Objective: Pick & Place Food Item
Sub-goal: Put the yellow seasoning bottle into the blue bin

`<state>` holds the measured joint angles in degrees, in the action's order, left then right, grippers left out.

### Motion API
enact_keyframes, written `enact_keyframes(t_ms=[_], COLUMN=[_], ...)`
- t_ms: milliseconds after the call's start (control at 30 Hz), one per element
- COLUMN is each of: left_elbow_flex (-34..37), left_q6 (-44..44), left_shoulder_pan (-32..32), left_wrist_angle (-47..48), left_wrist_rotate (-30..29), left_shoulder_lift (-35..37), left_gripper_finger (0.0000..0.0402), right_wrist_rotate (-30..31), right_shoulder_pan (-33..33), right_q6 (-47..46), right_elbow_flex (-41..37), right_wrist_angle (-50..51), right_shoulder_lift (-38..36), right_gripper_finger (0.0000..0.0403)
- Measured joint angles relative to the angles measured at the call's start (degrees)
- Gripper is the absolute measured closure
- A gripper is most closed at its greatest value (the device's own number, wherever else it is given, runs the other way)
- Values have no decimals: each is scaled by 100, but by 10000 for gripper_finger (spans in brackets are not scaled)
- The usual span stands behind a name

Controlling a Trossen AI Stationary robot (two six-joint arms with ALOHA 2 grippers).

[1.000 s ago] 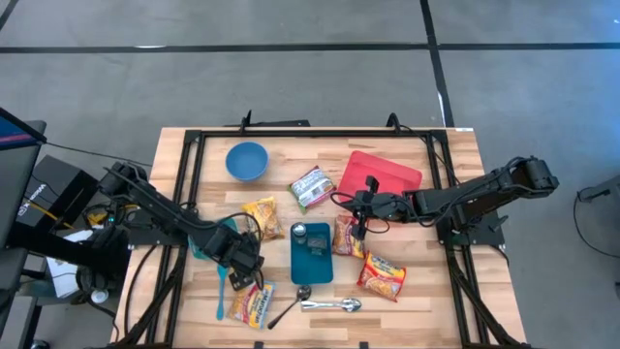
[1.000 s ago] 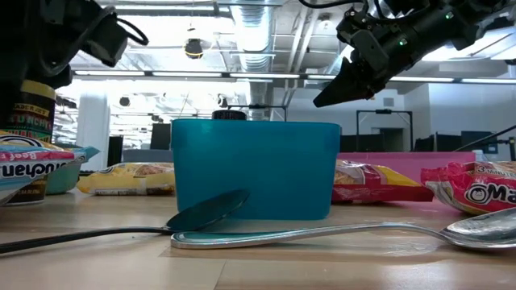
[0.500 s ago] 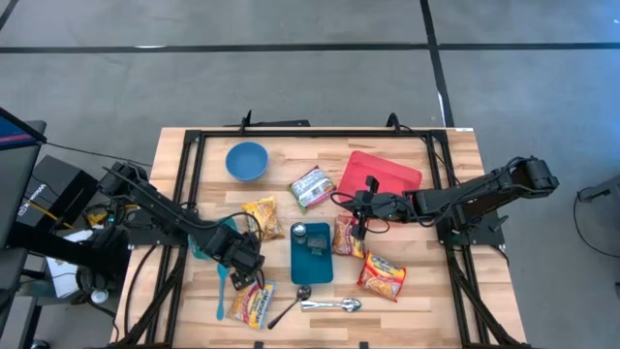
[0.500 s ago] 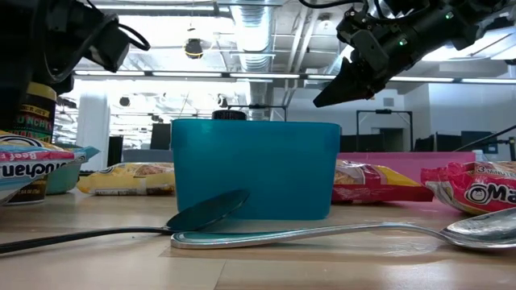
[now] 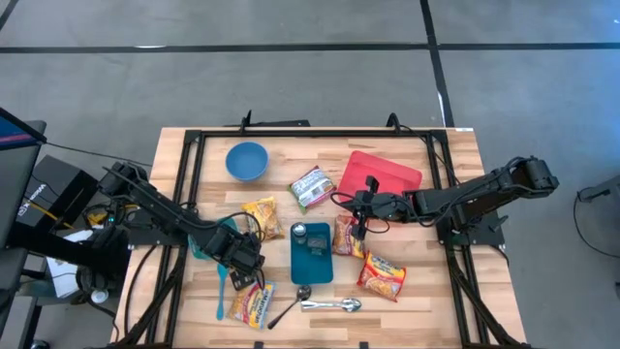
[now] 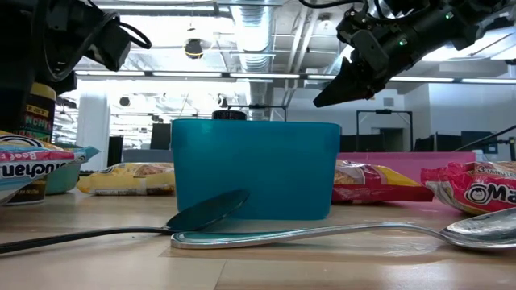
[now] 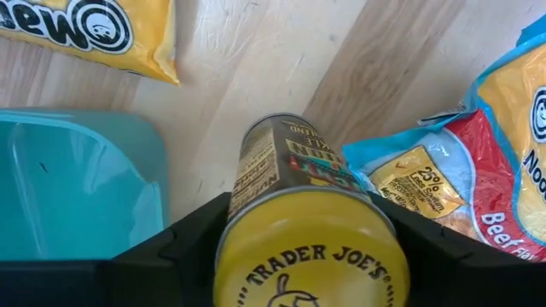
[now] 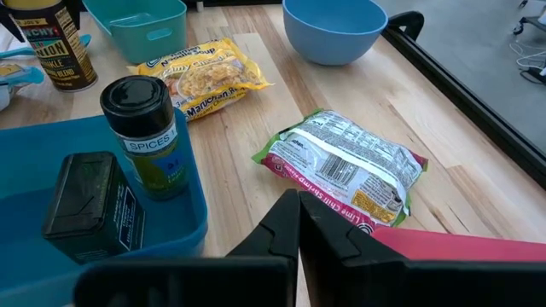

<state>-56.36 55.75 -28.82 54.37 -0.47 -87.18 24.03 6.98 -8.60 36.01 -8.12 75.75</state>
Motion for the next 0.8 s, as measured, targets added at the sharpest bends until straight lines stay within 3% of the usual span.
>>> enact_keyframes(t_ms=[133, 367, 567, 800], left_elbow_flex=[-1, -4, -5, -7], left_q6=[0, 0, 0, 9], left_shoulder_pan=[0, 0, 0, 0], left_wrist_angle=[11, -11, 4, 2], left_wrist_rotate=[2, 4, 4, -11], left_shoulder_lift=[2, 2, 2, 2], left_gripper_finger=[187, 157, 187, 176], right_wrist_rotate=[0, 0, 0, 0], right_shoulder_pan=[-1, 0, 0, -2], right_q6=[0, 0, 0, 0], right_elbow_flex=[0, 0, -2, -2], right_wrist_angle=[0, 0, 0, 0], right_shoulder_lift=[0, 0, 0, 0], right_gripper_finger=[403, 403, 403, 403])
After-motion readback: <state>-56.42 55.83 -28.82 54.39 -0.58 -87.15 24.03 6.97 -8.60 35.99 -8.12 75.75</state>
